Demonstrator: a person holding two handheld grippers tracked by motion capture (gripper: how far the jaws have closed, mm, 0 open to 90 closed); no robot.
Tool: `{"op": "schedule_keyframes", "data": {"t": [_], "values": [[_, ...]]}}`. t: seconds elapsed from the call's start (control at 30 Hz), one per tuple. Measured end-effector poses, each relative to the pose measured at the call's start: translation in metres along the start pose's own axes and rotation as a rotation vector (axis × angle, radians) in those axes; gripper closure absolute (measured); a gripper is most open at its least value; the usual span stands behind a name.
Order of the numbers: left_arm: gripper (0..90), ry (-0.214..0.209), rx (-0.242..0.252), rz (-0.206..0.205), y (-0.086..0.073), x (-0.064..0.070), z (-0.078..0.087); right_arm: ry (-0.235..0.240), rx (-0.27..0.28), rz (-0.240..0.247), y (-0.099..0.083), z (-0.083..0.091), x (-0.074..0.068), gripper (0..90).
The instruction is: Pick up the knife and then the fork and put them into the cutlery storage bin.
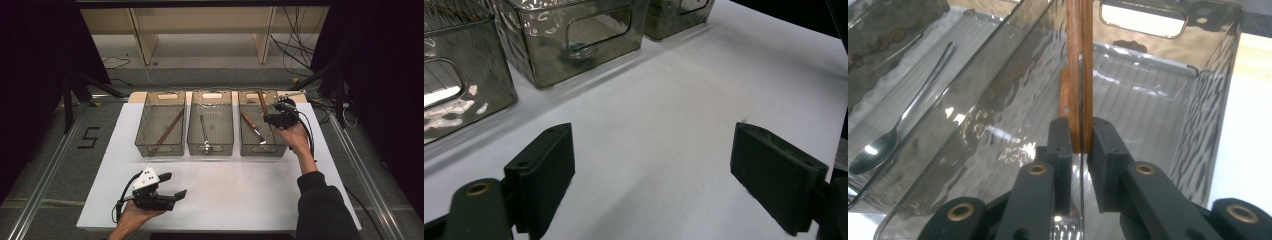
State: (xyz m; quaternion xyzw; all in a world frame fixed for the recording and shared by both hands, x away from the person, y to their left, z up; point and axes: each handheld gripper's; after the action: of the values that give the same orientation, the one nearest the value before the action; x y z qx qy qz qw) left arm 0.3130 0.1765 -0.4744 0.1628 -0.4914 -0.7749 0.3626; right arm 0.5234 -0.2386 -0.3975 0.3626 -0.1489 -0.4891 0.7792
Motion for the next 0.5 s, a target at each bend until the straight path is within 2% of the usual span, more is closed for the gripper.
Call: {"op": "schedule_keyframes", "data": {"t": [0.37, 0.43, 0.5], "values": [[17.2, -0.002, -0.009, -0.001, -0.0004, -0.0001, -0.0007, 0.007, -0.047, -0.004, -0.0045, -0.0089, -0.0037, 79.6], [17.1, -0.001, -0.008, 0.0, -0.0004, -0.0002, -0.0006, 0.006, -0.046, -0.008, -0.0045, -0.0093, -0.0046, 75.1], [17.1, -0.001, -0.006, 0.001, -0.0004, -0.0002, -0.0005, 0.01, -0.035, -0.005, -0.0036, -0.0078, -0.0052, 74.7]]}}
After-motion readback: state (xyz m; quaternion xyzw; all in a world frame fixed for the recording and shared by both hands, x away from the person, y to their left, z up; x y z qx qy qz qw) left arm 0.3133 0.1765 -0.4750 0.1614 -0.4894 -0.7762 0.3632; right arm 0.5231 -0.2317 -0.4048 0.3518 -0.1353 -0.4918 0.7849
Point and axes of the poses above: each handheld gripper's, and its own axes: z roughly backward along the jaws, y roughly out of its top, x roughly to its right, and after that the axes turned 4 degrees about y, right-handed
